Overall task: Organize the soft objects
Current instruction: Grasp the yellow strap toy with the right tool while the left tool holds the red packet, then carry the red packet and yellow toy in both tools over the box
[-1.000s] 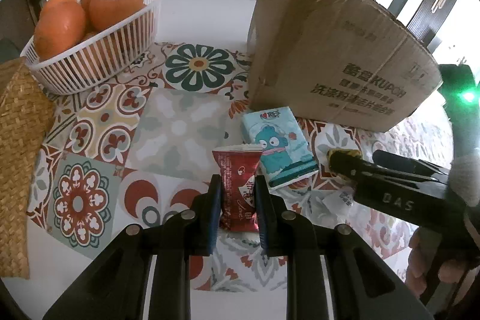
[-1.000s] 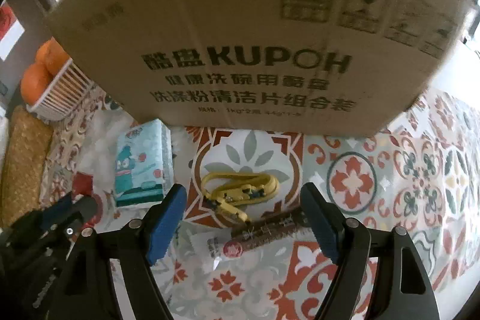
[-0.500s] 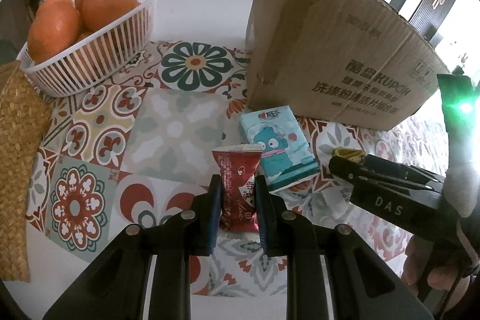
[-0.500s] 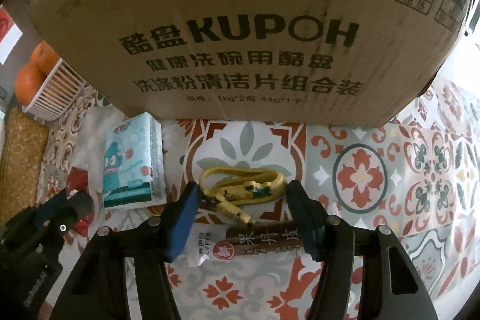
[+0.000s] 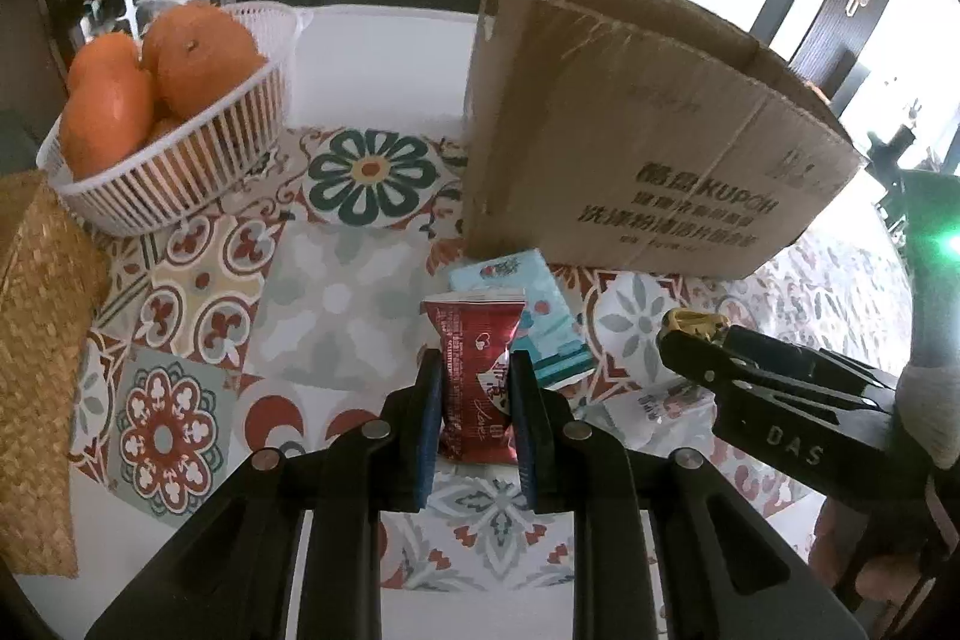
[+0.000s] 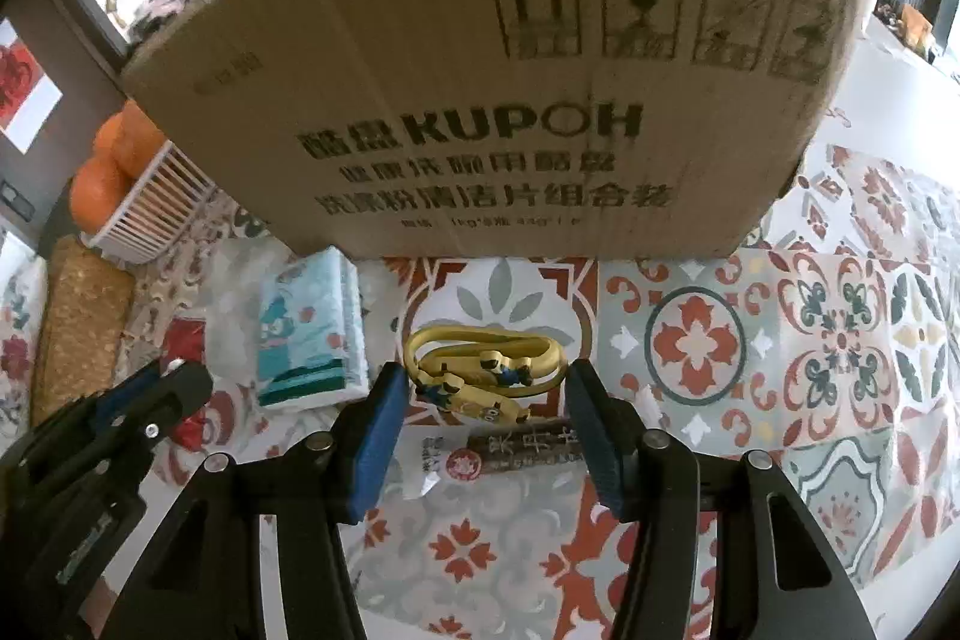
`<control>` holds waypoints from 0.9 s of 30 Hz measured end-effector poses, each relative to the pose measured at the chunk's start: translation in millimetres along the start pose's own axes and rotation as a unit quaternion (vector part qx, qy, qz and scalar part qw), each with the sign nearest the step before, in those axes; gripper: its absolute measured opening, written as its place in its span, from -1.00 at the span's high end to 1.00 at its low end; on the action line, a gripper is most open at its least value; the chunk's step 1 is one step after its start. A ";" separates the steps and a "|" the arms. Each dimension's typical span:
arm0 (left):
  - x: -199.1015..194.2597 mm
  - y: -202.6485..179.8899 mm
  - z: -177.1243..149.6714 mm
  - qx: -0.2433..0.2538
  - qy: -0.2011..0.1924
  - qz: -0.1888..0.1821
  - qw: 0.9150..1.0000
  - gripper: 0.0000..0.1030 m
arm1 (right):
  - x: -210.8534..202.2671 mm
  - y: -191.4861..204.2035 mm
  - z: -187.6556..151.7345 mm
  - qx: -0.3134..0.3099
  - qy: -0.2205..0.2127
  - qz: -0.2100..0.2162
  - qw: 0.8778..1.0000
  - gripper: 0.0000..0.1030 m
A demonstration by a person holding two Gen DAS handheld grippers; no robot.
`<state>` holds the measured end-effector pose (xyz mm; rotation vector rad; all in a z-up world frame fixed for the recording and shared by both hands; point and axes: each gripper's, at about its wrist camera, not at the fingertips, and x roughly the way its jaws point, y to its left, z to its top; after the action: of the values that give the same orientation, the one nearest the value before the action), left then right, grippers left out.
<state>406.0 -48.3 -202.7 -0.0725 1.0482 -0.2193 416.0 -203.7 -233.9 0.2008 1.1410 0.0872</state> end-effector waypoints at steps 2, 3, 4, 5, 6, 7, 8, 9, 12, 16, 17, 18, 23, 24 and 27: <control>-3.9 -2.8 2.1 0.005 -0.003 -0.003 1.000 0.57 | -10.5 -1.8 -0.8 0.001 -0.008 0.000 1.000 -0.08; -6.1 -4.4 3.2 0.007 -0.006 -0.004 1.000 0.57 | -15.7 -2.6 -0.3 -0.001 -0.012 -0.001 1.000 -0.08; -7.7 -5.8 4.3 0.008 -0.008 -0.005 1.000 0.57 | -18.8 -1.7 0.2 -0.002 -0.016 -0.003 1.000 -0.08; -9.5 -7.2 5.5 0.010 -0.011 -0.006 1.000 0.57 | -23.6 -2.1 0.7 -0.003 -0.022 -0.005 1.000 -0.08; -11.4 -8.7 7.0 0.011 -0.013 -0.007 1.000 0.57 | -28.5 -3.2 1.4 -0.004 -0.026 -0.004 1.000 -0.08; -13.0 -10.4 8.2 0.014 -0.015 -0.009 1.000 0.57 | -33.9 -5.0 2.0 -0.003 -0.031 -0.003 1.000 -0.08; -15.5 -12.6 9.6 0.017 -0.018 -0.010 1.000 0.57 | -38.4 -6.0 2.5 -0.002 -0.034 -0.003 0.999 -0.08; -17.2 -14.0 11.2 0.019 -0.020 -0.011 1.000 0.57 | -45.4 -7.9 3.1 -0.001 -0.040 -0.003 0.999 -0.08; -25.3 -19.7 15.0 0.028 -0.026 -0.015 0.999 0.57 | -61.0 -10.8 4.8 0.000 -0.054 0.000 0.999 -0.08; -40.0 -28.4 21.3 0.043 -0.044 -0.023 0.998 0.57 | -83.7 -14.2 6.7 -0.001 -0.076 -0.001 0.997 -0.08; -43.8 -29.9 23.1 0.047 -0.048 -0.026 0.997 0.57 | -86.9 -13.3 6.8 -0.001 -0.080 -0.001 0.997 -0.08; -48.0 -32.4 24.9 0.052 -0.054 -0.029 0.997 0.57 | -90.2 -11.5 7.8 0.000 -0.085 0.001 0.996 -0.08; -65.7 -42.3 33.9 0.067 -0.075 -0.037 0.994 0.57 | -107.5 -6.4 14.9 0.003 -0.108 0.002 0.994 -0.08; -68.2 -44.1 35.9 0.069 -0.078 -0.039 0.994 0.57 | -110.7 -6.2 16.4 0.004 -0.112 0.002 0.994 -0.08; -76.0 -50.1 43.6 0.077 -0.089 -0.043 0.992 0.57 | -117.4 -0.9 22.1 0.003 -0.128 0.001 0.992 -0.08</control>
<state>400.0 -82.9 -108.1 0.0036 0.8488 -0.3644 387.3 -227.2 -120.3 0.2119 0.8845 0.0573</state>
